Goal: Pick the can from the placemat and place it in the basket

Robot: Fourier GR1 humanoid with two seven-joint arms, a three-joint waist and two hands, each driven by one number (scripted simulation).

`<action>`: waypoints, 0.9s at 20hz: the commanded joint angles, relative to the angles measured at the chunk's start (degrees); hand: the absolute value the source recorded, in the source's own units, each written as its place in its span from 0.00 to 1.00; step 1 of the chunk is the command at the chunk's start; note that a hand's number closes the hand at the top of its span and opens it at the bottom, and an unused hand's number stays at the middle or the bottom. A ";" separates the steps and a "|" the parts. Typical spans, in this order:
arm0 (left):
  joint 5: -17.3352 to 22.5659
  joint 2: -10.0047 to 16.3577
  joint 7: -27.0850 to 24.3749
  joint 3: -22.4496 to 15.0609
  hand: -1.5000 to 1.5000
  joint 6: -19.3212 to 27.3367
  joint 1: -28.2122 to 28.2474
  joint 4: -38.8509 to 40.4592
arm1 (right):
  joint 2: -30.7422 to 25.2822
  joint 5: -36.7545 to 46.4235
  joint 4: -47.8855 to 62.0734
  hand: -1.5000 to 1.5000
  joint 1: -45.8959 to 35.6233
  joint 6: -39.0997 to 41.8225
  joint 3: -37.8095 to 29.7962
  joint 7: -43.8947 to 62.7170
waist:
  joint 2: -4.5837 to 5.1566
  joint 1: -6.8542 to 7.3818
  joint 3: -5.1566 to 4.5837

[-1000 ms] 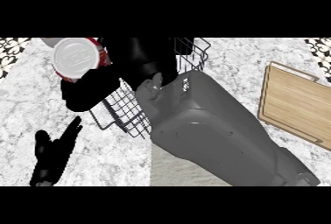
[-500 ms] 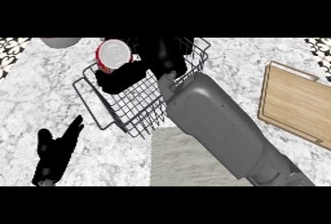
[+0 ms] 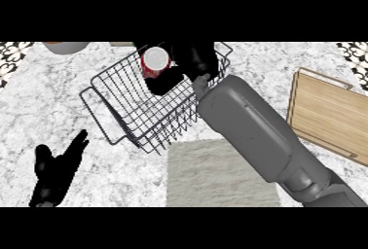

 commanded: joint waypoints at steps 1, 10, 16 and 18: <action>-0.91 -1.89 1.67 -0.83 0.50 0.88 0.17 3.82 | -1.50 2.70 0.46 0.00 -0.32 2.57 0.60 -3.04 | 0.17 -0.53 -0.62; -2.85 -3.33 0.38 -1.46 0.50 1.47 1.35 3.93 | -2.21 0.25 3.75 0.00 1.24 -0.38 -8.52 -11.11 | 0.29 -0.43 -0.60; -1.90 -1.40 0.64 0.28 0.50 -0.08 4.08 1.85 | -8.81 -4.33 -0.18 0.00 0.63 3.66 -16.40 -7.16 | 0.11 -0.61 -0.59; -2.06 -3.10 0.45 0.01 0.50 0.73 2.58 3.75 | -9.22 -4.08 -2.18 0.00 5.41 2.06 -16.71 -7.49 | 0.06 -1.27 -0.60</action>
